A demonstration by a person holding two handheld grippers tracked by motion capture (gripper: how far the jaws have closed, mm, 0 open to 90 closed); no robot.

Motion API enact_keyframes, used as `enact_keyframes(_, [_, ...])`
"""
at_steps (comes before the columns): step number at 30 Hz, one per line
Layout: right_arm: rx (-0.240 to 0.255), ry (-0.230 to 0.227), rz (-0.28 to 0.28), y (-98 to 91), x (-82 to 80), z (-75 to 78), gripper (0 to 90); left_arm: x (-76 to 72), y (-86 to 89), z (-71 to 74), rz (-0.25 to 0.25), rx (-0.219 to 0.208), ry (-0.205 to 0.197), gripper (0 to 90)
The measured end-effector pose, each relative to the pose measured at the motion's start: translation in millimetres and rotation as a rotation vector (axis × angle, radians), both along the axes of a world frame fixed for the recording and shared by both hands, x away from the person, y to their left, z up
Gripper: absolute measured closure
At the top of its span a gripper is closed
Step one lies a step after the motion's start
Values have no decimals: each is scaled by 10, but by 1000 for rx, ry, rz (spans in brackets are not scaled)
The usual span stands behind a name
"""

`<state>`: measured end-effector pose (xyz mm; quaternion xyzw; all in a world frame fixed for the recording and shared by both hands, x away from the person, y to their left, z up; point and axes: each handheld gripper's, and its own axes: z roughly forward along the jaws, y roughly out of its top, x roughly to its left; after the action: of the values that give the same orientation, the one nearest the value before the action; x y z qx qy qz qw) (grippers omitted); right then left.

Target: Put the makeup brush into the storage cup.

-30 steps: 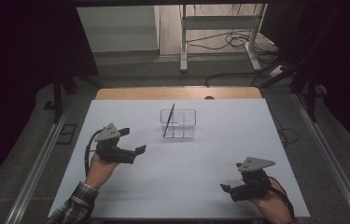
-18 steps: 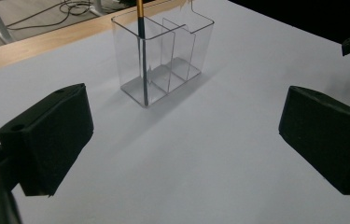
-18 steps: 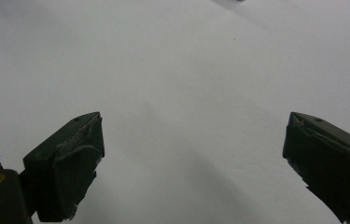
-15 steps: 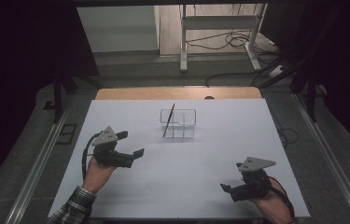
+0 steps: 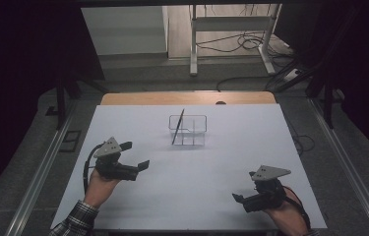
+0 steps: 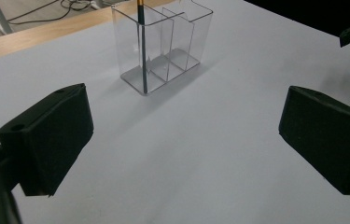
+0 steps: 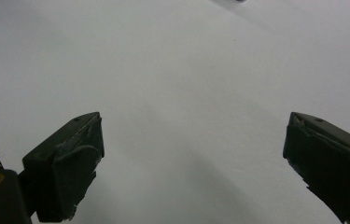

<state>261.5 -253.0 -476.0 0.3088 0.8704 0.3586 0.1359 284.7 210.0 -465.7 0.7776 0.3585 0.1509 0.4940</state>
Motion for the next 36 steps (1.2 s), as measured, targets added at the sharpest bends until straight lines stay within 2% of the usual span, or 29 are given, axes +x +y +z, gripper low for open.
enact_keyframes(26, [2, 2, -1, 0, 1, 1, 51, -188, 137, -28, 27, 3, 8, 34])
enact_keyframes(36, [1, 3, 0, 2, 2, -2, 50, -259, 173, -47, 35, 17, 12, 34])
